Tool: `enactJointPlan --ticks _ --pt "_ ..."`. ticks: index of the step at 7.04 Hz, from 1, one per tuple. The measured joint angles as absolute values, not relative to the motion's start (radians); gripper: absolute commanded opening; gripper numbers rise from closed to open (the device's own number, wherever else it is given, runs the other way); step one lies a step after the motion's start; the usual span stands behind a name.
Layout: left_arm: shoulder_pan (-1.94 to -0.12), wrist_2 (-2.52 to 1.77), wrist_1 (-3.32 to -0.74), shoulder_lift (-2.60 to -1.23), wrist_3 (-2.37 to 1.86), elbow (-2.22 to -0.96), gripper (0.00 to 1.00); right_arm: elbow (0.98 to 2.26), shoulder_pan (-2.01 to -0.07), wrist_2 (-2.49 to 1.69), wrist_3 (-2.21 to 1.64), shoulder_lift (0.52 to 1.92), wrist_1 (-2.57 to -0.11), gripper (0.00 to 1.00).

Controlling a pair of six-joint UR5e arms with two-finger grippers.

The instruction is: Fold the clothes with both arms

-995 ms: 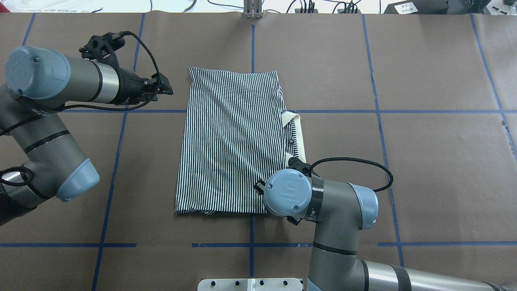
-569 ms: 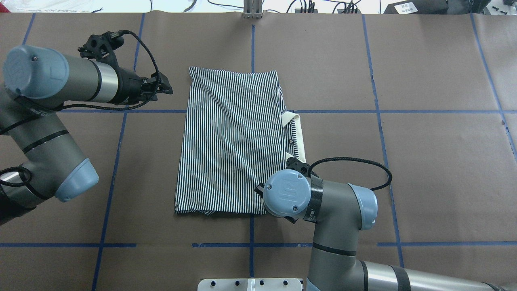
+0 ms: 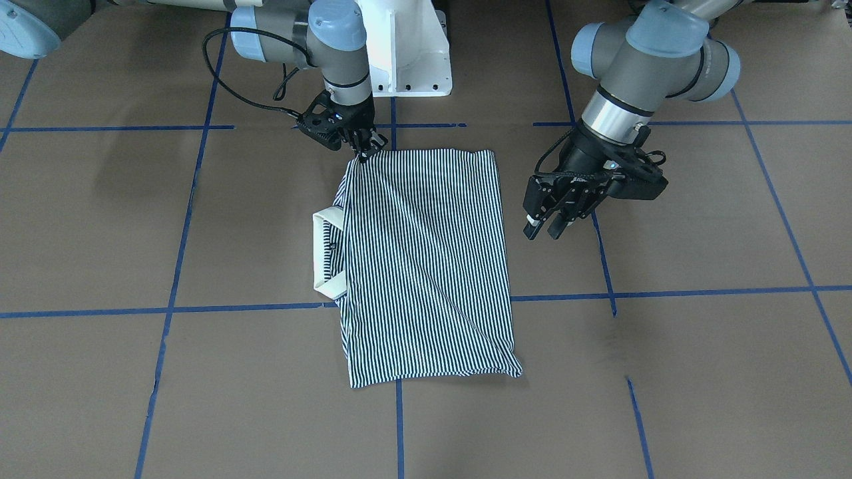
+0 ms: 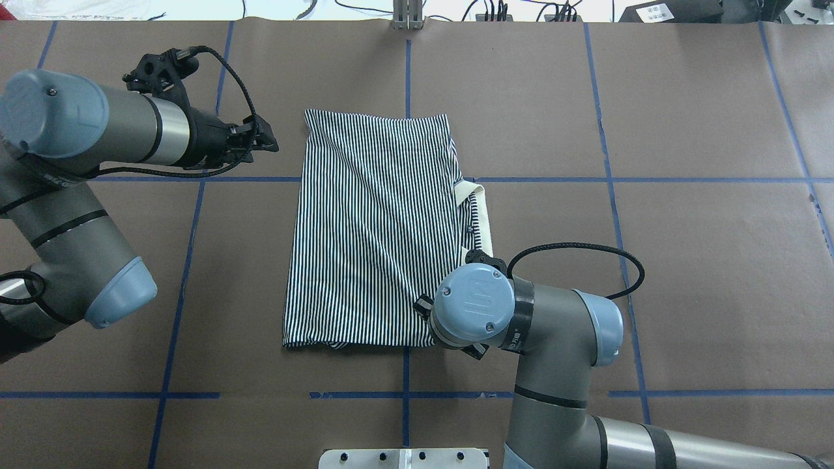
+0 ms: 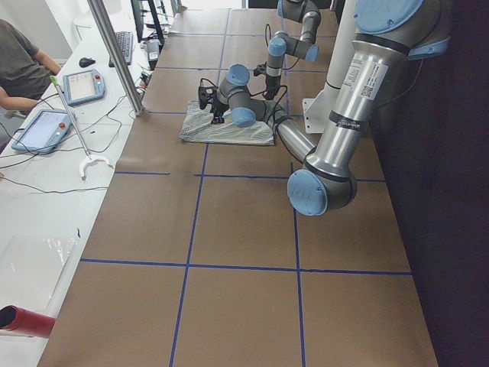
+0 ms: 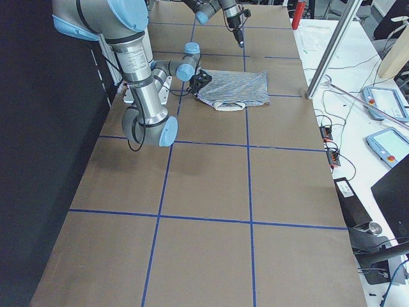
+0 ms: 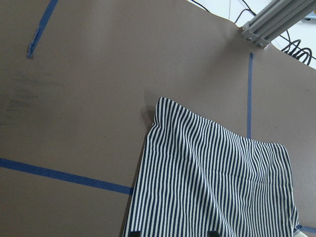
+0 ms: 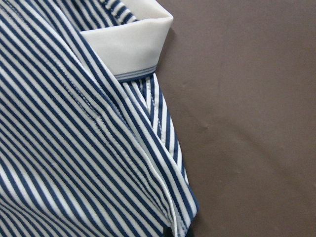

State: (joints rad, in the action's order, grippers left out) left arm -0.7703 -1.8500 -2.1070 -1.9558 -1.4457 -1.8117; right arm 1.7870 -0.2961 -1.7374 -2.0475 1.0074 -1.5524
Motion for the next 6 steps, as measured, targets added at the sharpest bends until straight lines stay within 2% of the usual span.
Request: enactJointPlan --ticks 3,6 --pt "-0.744 -1.842 -2.109 -1.922 -1.566 -1.860 0.58 1.864 -0.286 -1.740 -2.048 1.072 -1.559 0.00" --pt "-0.480 -1.642 -2.101 -1.821 -1.851 -1.994 0.58 1.882 -0.270 -1.733 -2.053 1.090 -1.562 0.00"
